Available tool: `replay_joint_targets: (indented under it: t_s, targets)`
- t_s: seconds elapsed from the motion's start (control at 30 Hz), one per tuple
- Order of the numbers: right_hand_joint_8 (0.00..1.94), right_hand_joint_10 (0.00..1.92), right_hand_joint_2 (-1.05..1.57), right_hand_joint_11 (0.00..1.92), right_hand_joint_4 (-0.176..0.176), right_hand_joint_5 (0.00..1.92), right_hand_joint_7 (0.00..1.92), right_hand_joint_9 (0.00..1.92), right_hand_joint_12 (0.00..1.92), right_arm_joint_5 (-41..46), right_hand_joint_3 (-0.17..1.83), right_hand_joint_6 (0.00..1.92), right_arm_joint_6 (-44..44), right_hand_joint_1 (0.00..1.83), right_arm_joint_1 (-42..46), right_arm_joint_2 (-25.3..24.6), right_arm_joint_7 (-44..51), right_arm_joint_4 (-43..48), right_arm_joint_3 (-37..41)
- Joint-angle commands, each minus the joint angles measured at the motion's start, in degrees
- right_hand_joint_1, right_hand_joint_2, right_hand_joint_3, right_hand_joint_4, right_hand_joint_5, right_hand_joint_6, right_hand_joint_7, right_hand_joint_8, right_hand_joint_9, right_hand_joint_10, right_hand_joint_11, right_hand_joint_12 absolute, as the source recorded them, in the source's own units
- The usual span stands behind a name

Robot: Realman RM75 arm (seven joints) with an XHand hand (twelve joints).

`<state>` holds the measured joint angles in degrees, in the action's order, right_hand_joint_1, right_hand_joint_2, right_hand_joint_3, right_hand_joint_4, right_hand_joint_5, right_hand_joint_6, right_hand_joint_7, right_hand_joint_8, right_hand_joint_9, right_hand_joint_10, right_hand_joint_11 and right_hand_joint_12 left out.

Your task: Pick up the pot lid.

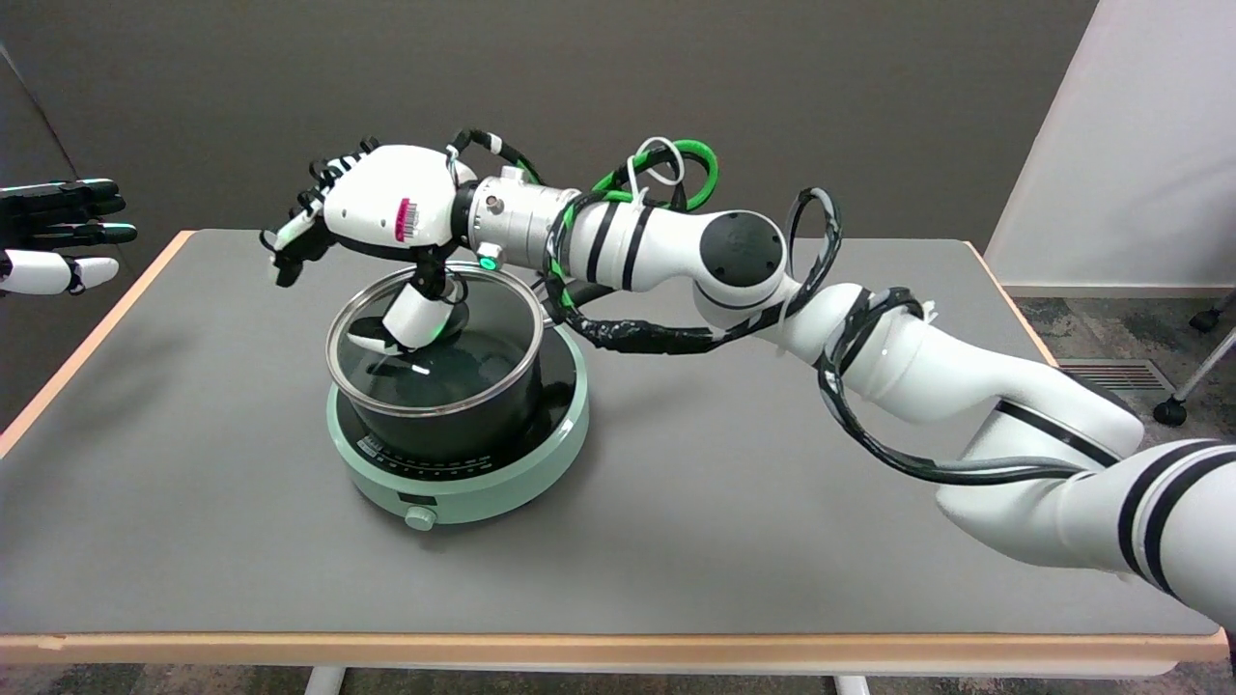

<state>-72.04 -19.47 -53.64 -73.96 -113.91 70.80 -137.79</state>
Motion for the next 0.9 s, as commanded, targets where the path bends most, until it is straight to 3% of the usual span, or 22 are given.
replay_joint_targets:
  t_s: [0.03,0.43,0.77,0.9]
  targets:
    - [0.25,0.42,0.59,0.4,0.159,0.64,0.74,0.68,0.73,-0.5,0.93,0.37,-0.6,0.87,-2.2,2.5,0.8,-0.4,-1.6]
    - [0.25,0.45,0.58,0.42,0.174,0.62,0.74,0.7,0.79,-0.3,0.94,0.34,-0.8,0.88,-0.3,8.6,1.2,7.8,-1.3]
    - [0.18,0.41,0.5,0.42,0.118,0.44,0.59,0.62,0.83,-0.1,0.99,0.18,-2.5,0.86,-0.5,8.8,1.1,6.6,-1.4]
    - [0.17,0.37,0.47,0.42,0.11,0.4,0.52,0.57,0.83,-0.2,0.99,0.17,-2.8,0.83,-0.6,9.0,1.1,5.7,-1.5]
